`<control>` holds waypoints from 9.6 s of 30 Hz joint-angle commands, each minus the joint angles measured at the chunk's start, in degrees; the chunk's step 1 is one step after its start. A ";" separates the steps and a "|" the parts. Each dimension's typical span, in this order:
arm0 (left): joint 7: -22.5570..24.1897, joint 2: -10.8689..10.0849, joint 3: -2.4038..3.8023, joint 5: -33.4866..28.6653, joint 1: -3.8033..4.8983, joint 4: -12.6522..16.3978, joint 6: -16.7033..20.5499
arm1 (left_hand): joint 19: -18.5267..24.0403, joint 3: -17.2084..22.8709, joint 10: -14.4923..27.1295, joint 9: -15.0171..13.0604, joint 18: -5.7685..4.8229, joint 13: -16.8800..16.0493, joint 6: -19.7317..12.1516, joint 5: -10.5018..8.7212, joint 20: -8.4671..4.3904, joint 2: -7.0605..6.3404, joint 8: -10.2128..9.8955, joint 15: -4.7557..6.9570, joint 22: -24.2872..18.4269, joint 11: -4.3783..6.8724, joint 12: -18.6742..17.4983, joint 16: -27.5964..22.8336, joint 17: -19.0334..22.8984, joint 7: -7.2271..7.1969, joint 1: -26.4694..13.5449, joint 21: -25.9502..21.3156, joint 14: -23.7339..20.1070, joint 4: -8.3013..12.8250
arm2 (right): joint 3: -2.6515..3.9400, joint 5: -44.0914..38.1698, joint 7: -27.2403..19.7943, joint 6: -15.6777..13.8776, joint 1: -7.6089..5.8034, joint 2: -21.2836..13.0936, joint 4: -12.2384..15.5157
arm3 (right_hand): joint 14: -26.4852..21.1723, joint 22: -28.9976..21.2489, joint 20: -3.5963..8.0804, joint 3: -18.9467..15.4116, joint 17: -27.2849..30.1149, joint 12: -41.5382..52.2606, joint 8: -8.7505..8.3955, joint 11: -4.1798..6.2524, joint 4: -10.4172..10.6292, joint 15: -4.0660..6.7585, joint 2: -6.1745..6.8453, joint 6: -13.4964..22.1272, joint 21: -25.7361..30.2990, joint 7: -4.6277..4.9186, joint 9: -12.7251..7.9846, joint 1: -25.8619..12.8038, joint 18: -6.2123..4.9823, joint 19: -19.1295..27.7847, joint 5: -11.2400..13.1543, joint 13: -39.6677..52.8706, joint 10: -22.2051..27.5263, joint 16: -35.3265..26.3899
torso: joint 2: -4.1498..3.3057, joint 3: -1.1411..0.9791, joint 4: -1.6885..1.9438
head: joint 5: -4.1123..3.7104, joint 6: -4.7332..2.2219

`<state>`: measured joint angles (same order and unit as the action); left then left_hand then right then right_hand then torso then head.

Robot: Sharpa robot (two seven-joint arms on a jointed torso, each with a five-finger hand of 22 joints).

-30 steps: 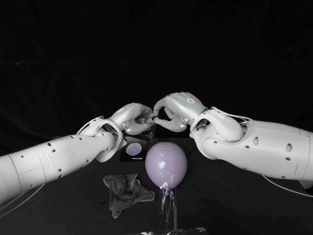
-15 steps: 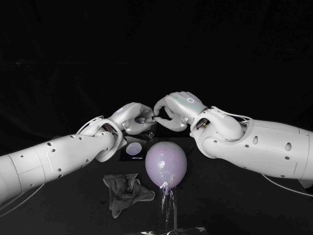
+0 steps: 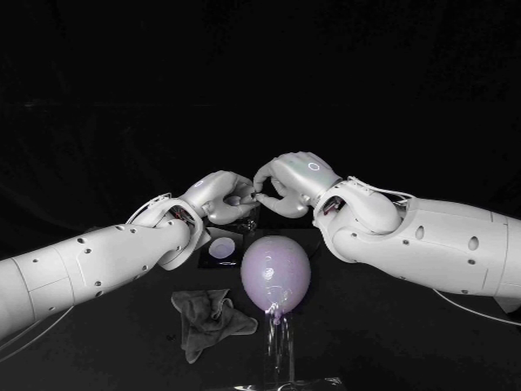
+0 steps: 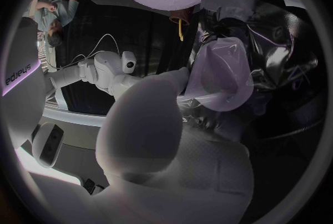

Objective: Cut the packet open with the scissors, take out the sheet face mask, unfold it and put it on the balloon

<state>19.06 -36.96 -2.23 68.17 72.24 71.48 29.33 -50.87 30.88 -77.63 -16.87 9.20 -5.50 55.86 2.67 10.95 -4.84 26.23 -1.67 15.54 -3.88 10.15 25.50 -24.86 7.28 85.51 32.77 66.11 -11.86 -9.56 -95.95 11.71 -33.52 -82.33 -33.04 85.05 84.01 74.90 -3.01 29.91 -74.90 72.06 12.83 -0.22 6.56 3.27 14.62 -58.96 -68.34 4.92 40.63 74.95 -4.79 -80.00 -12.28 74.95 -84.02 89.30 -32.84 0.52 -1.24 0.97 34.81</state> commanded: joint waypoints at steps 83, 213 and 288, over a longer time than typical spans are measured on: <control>1.10 0.30 0.12 -3.25 0.22 1.01 0.21 | 1.14 0.36 -0.02 -6.32 0.89 -0.05 -0.16 0.18 0.19 0.28 0.39 -0.05 0.34 0.23 0.31 0.55 -0.31 0.07 0.16 0.60 -0.76 0.03 | -0.27 -3.93 -1.17 2.54 1.22 2.43 -2.05 | 5.99 6.26 0.48 8.20 -15.10 6.47 -1.56 1.02 -0.90 0.67 -10.44 -5.81 -1.01 -1.44 0.49 -1.23 0.62 -1.16 9.50 9.08 -3.18 0.70 | 0.02 0.02 0.01 | -0.03 0.09; -19.99 3.80 0.11 -56.87 0.12 7.09 2.87 | -4.01 -26.77 5.81 1.71 1.37 0.13 -0.81 0.23 2.52 12.04 -12.51 -1.73 -11.53 -2.56 -2.55 -7.12 -5.41 3.05 -17.59 -14.40 2.30 -4.94 | -0.12 -5.81 16.59 -2.57 3.18 1.48 -3.95 | 5.99 6.99 0.91 9.08 -15.10 5.23 -0.07 1.75 -2.62 1.31 -9.85 -6.58 -1.95 -2.21 1.66 -2.19 0.80 -1.62 9.49 8.48 -3.22 0.70 | 0.06 0.01 0.15 | -2.92 -0.75; -21.46 3.62 0.09 -56.25 0.12 6.52 2.18 | -5.34 -18.06 4.55 2.46 1.36 1.06 0.25 0.18 2.33 3.50 -13.61 -1.45 -11.45 -2.26 -4.67 -10.03 -7.50 2.84 -6.52 -16.31 3.63 -4.90 | -0.11 -5.20 16.97 -3.05 3.28 0.72 -1.93 | 5.99 7.20 0.98 9.44 -15.10 5.18 0.03 1.77 -2.85 1.35 -9.84 -6.54 -2.37 -2.21 1.77 -2.29 0.88 -1.81 9.49 8.45 -3.24 0.70 | 0.07 -0.02 0.12 | -2.90 -0.12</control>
<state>-2.13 -33.46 -2.21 12.37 72.28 78.05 31.85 -55.70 12.70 -72.73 -14.38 9.66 -4.50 55.90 2.85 13.32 -1.52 12.61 -3.06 4.04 -6.16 5.77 15.67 -32.33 10.15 78.76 16.80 69.31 -16.83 -9.72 -100.24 28.82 -36.29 -79.01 -32.33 82.76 84.13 74.91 -1.96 38.97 -74.95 77.48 9.91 1.00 3.80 4.21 5.29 -62.89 -70.44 3.61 40.35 72.86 -4.32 -81.42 -2.66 74.93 -84.03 89.65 -32.78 0.51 -1.09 -1.95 34.67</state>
